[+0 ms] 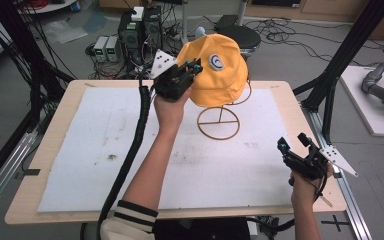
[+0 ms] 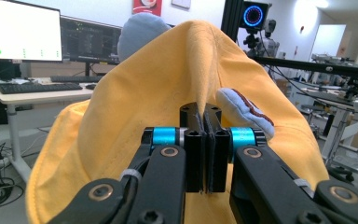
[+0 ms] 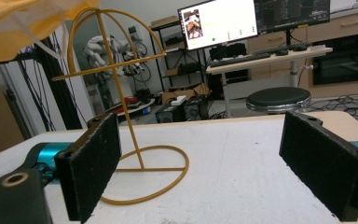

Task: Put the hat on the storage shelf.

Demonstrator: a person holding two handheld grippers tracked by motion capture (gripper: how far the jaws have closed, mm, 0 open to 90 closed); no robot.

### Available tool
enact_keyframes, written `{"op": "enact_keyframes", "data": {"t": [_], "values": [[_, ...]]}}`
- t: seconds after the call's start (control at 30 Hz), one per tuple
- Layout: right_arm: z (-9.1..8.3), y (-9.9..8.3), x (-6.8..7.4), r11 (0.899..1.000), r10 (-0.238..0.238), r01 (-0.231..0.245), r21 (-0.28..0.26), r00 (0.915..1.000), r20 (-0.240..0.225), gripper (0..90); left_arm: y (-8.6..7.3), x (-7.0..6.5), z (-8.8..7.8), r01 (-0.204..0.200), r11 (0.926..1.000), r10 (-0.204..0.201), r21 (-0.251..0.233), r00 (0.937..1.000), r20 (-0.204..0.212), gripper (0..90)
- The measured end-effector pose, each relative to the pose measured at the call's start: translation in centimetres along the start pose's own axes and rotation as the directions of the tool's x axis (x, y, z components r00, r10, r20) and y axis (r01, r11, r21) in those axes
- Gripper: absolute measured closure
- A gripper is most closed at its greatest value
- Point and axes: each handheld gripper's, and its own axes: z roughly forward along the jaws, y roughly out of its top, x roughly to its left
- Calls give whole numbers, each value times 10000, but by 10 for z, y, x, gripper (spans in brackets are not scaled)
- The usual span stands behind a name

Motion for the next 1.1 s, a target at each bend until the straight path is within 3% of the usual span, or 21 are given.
{"op": "enact_keyframes", "data": {"t": [0.27,0.37,0.73,0.87,1.1], "values": [[-1,0,-1,9998,172,-173,-102,9998,-26,123,-15,-10,30,-104,9997,108,202,9997,-230,879],[0,0,-1,9996,272,-272,-60,9996,-48,123,-21,-12,39,54,9999,-50,161,9996,-262,878],[0,0,-2,9995,282,-283,-120,9996,-75,123,-37,-18,53,-204,9990,217,401,9992,-333,877],[0,0,-1,9996,287,-288,-83,9996,-78,123,-39,-16,55,-78,9987,96,495,9993,-364,875],[1,-1,-1,9997,254,-255,-61,9996,-106,123,-39,-16,55,-242,9984,255,519,9994,-245,714]]}}
